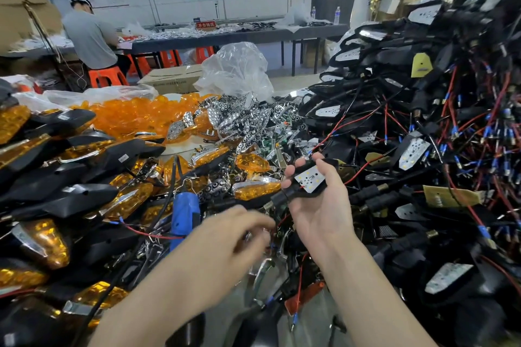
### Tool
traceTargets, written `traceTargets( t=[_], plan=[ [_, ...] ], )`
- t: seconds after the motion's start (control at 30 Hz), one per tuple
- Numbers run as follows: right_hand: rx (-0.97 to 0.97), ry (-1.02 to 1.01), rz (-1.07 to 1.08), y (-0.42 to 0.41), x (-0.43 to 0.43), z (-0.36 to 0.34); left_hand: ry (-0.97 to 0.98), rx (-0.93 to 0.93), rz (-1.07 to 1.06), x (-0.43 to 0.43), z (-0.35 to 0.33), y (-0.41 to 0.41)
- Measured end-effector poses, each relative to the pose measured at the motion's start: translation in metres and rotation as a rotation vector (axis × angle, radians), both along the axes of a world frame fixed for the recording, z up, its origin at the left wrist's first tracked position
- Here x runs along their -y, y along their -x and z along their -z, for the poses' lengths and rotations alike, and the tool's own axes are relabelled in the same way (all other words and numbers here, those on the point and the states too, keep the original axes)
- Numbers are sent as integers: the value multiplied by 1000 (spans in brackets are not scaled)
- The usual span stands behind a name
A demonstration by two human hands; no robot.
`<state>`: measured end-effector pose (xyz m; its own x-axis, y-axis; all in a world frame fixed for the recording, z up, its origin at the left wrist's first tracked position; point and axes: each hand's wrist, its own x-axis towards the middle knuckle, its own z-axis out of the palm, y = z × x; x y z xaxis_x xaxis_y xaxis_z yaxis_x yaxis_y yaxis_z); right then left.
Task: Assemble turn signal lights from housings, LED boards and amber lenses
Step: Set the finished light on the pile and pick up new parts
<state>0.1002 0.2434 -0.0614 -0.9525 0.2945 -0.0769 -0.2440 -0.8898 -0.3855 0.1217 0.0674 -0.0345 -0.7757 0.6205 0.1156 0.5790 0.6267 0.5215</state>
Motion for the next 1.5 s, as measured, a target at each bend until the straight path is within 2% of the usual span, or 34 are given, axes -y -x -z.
traceTargets(
  t=[0.07, 0.13, 0.23, 0.3, 0.4, 0.47, 0.6, 0.77, 0.9, 1.03, 1.13, 1.3, 1.37, 1.43, 1.5],
  plan=[
    [17, 6, 9, 1, -1, 0, -148, 4, -100, 0, -10, 14],
    [23, 10, 4, 2, -1, -1, -168, -58, -226, 0, -14, 36],
    [17, 4, -17, 2, 0, -1, -10, -212, -322, -4, -16, 71],
    [14, -9, -20, 2, 0, -1, 117, -228, -322, -7, -18, 91],
    [14, -35, -17, 1, 1, 0, 403, -94, -249, -11, -19, 115],
    [22, -52, -14, 1, 2, 1, 505, 33, -200, -12, -22, 122],
    [25, -57, -9, 2, 2, 2, 514, 149, -159, -5, -30, 127],
    [26, -56, -17, 3, 2, 2, 399, 288, -125, 12, -33, 127],
    [38, -62, -16, 3, 2, 3, 413, 251, -132, 15, -32, 127],
    [34, -58, -22, 3, 2, 3, 435, 85, -133, 18, -25, 128],
    [28, -52, -26, 3, 2, 3, 300, 13, -193, 23, -21, 127],
    [22, -52, -32, 3, 3, 3, -102, -107, -359, 20, -32, 114],
    [11, -50, -41, 3, 3, 3, -382, 32, -414, 14, -35, 100],
    [15, -56, -47, 2, 3, 3, -690, 316, -360, 3, -33, 81],
    [26, -66, -45, 2, 4, 2, -912, 537, -283, -10, -27, 65]
  ],
)
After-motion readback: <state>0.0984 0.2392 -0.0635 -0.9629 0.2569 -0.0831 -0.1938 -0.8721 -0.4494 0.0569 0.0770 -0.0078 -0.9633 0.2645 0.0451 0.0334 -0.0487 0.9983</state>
